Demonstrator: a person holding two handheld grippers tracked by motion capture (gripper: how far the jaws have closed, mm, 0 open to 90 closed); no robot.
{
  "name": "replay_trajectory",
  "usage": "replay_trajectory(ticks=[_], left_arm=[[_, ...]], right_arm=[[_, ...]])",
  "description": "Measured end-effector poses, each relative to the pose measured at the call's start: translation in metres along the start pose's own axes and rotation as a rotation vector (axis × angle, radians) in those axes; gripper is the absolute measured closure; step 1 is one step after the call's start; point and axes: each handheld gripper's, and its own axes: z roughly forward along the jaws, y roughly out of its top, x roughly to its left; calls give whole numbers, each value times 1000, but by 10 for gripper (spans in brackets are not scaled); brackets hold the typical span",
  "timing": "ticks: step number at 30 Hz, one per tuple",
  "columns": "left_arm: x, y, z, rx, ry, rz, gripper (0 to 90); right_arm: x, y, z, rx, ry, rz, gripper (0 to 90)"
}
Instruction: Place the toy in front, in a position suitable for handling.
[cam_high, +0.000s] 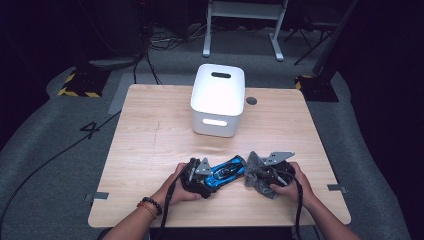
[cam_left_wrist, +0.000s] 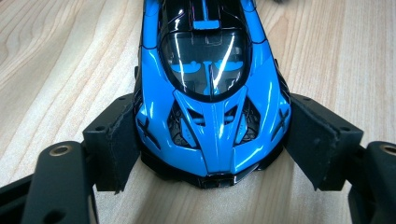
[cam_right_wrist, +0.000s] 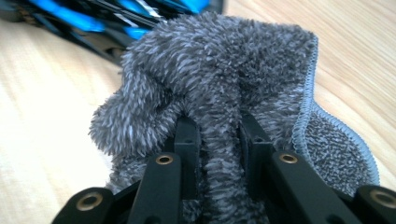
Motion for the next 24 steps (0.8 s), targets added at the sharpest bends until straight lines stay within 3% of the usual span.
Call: replay_trajectory(ticks=[3, 7, 11, 15, 20, 24], left_arm=[[2, 0, -1, 2, -17, 16, 246], [2, -1, -1, -6, -48, 44, 246], [-2, 0, 0, -7, -106, 76, 246], [-5, 1, 1, -5, -123, 117, 246], [-5, 1, 2, 2, -107, 101, 239], [0, 2, 0, 32, -45, 78, 154]], right_arm=[[-7, -1, -3, 20, -72, 11, 739], [-25, -5, -3, -13, -54, 83, 738], [-35, 1, 3, -57, -28, 115, 736], [-35, 12, 10, -96, 13, 103, 735], [-24, 17, 12, -98, 100, 33, 736], [-21, 17, 9, -91, 128, -1, 738]])
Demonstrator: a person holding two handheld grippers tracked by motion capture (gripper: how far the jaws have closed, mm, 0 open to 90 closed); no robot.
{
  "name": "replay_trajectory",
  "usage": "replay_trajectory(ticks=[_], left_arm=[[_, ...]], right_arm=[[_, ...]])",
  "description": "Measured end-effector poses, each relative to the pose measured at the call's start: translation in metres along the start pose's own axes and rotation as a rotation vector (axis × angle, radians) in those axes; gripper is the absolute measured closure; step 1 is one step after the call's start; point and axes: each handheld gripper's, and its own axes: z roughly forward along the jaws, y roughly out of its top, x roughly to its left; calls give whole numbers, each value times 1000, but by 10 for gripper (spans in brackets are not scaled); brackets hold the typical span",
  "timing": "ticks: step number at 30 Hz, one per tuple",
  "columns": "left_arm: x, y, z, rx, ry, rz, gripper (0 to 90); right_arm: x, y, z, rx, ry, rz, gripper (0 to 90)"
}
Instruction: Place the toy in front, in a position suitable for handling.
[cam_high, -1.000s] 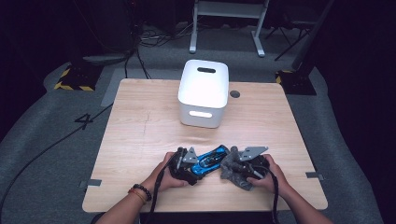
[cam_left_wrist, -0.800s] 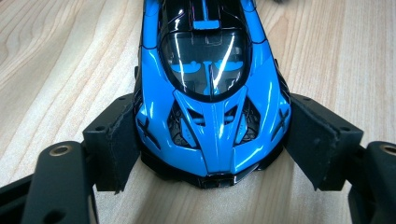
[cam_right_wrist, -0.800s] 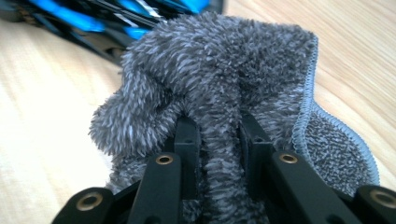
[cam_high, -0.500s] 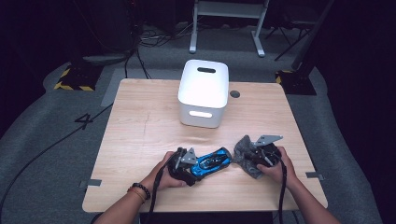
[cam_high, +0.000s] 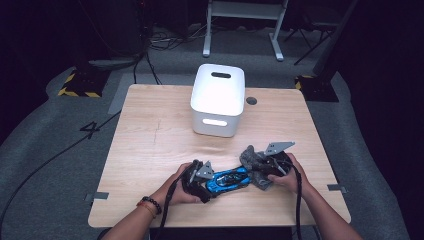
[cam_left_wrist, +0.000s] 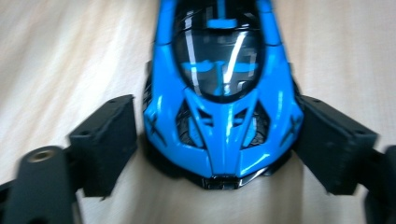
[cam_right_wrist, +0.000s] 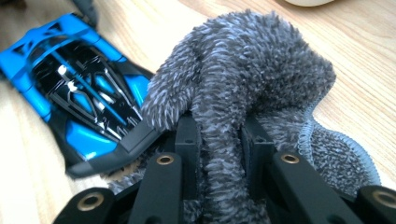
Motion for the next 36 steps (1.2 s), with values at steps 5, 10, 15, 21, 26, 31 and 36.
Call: replay_trajectory(ticks=[5, 10, 15, 21, 26, 31, 36], left_arm=[[9, -2, -2, 29, 49, -57, 95], [17, -6, -6, 35, 153, -113, 4], [24, -11, -8, 14, 162, -154, 24], [22, -10, -10, 9, 176, -146, 103], [23, -9, -9, -5, 174, -147, 141], [24, -10, -9, -7, 172, -149, 155], [24, -9, -8, -14, 197, -155, 154]], right_arm=[[2, -4, -1, 33, 55, -44, 738], [10, -7, -1, 73, 79, -96, 739], [16, -10, -4, 79, 116, -129, 741], [20, -12, -12, 101, 130, -166, 738], [6, -7, -23, 34, 63, -107, 734], [-8, -5, -11, 7, -13, -15, 733], [3, 0, 3, 27, 58, -83, 743]])
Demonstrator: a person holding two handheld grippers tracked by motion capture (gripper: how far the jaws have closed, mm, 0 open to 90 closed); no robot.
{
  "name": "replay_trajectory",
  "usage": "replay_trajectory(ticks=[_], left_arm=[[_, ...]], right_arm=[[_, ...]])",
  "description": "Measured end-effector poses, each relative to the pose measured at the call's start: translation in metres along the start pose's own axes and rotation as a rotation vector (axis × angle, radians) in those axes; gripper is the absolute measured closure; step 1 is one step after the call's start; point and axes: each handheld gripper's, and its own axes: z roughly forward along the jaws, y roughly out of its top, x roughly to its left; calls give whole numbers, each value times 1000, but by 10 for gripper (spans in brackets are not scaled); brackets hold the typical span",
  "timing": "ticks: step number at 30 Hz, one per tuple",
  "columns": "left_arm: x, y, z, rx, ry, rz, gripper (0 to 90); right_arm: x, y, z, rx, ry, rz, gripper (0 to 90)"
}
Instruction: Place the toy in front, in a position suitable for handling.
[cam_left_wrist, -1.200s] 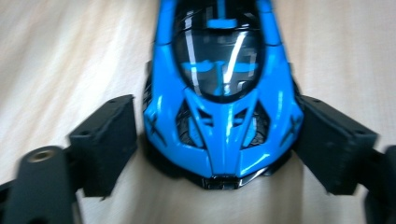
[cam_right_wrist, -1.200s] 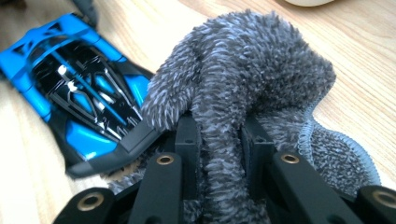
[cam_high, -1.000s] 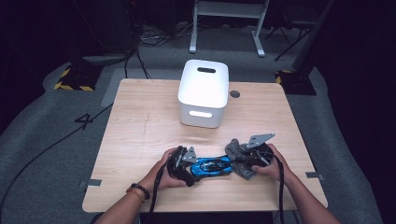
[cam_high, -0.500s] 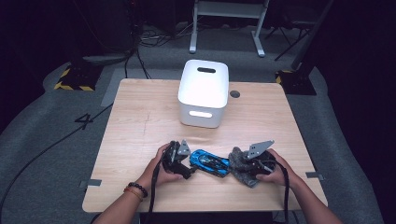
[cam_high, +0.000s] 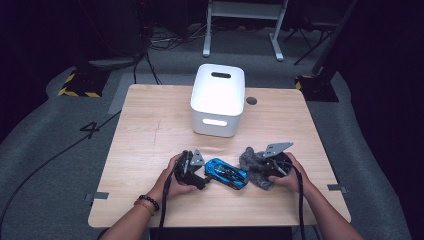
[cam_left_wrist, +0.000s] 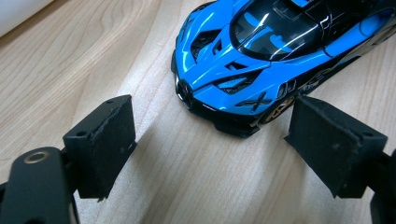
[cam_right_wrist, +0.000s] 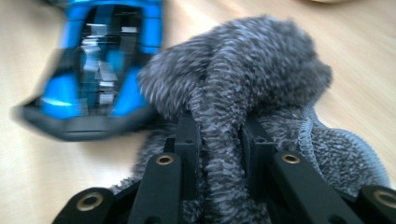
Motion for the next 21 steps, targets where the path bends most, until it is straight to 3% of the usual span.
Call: replay_trajectory(ticks=[2, 3, 4, 9, 12, 17, 21], left_arm=[[2, 0, 0, -2, 29, -8, 159], [3, 1, 1, -6, 40, -16, 163], [4, 1, 2, -4, 39, -24, 158], [7, 4, 4, 2, 44, -38, 155], [8, 6, 6, -4, 57, -27, 155], [13, 20, 17, 9, 82, -29, 159], [15, 23, 20, 7, 71, -25, 167]], right_arm=[[7, 2, 1, 19, 15, -45, 745], [8, 2, -1, 19, 54, -54, 744], [9, 1, -2, 15, 100, -65, 744], [16, 1, -1, 35, 138, -87, 744], [23, 1, 0, 27, 217, -109, 743], [38, 3, 3, 28, 274, -129, 741], [49, 7, 5, 36, 269, -149, 724]])
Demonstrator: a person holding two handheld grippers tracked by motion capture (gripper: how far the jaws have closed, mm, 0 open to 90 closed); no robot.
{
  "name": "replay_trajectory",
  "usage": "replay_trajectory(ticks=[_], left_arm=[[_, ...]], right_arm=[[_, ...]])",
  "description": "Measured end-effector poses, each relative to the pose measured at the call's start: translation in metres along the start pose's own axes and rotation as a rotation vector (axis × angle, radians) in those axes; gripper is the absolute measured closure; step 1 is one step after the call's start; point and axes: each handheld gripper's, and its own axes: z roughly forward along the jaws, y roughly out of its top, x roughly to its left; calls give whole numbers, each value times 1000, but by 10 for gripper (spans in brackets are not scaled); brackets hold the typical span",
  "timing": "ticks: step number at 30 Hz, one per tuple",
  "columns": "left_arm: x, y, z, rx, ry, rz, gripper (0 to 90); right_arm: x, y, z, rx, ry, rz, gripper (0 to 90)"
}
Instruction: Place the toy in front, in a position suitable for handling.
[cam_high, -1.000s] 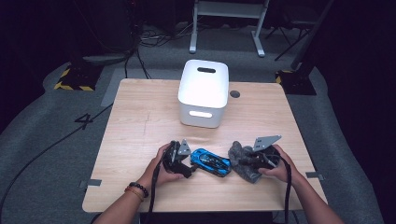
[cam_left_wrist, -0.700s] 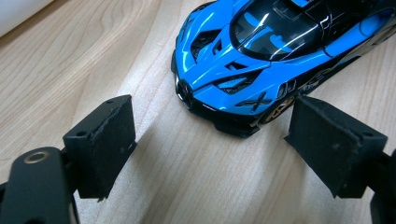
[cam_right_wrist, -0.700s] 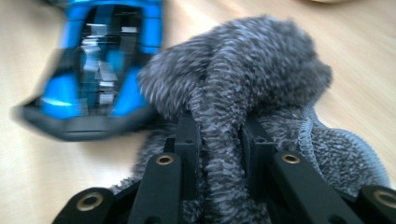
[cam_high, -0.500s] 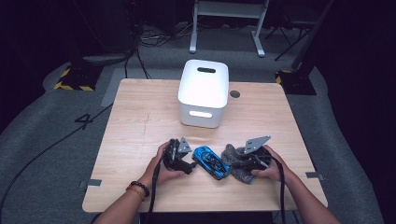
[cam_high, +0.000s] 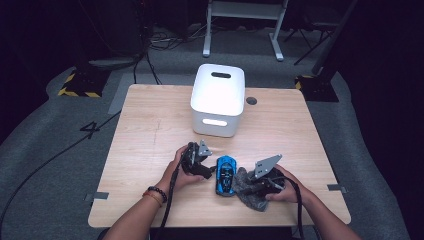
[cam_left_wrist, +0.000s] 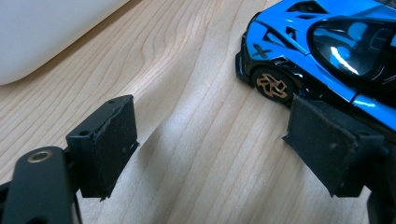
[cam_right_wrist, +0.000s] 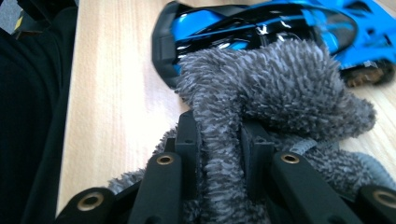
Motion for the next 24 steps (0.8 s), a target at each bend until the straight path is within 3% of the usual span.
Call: replay_trajectory(ticks=[3, 5, 9, 14, 16, 18, 20, 22, 24], left_arm=[[3, -2, 1, -6, -29, -35, 177], [2, -2, -2, -6, -49, -38, 226], [-5, -2, -8, -14, -32, -20, 244], [-8, -1, -19, -75, -87, -32, 225], [-11, 1, -21, -94, -127, -34, 208], [-16, 2, -19, -102, -165, -28, 195], [-20, 4, -18, -112, -159, -19, 192], [-19, 5, -19, -123, -193, -23, 236], [-18, 4, -18, -123, -199, -32, 247]], right_arm=[[4, 2, 1, 5, -34, 1, 687], [6, 2, -1, 24, -89, -19, 602], [7, 1, -10, 32, -175, -14, 473], [4, -7, -26, -15, -252, 39, 394], [2, -10, -26, -15, -270, 62, 410], [-3, -13, -19, 27, -334, 71, 501], [-8, -14, -15, 28, -359, 80, 592], [-16, -14, -11, 9, -354, 119, 655], [-21, -13, -7, 9, -340, 129, 671]])
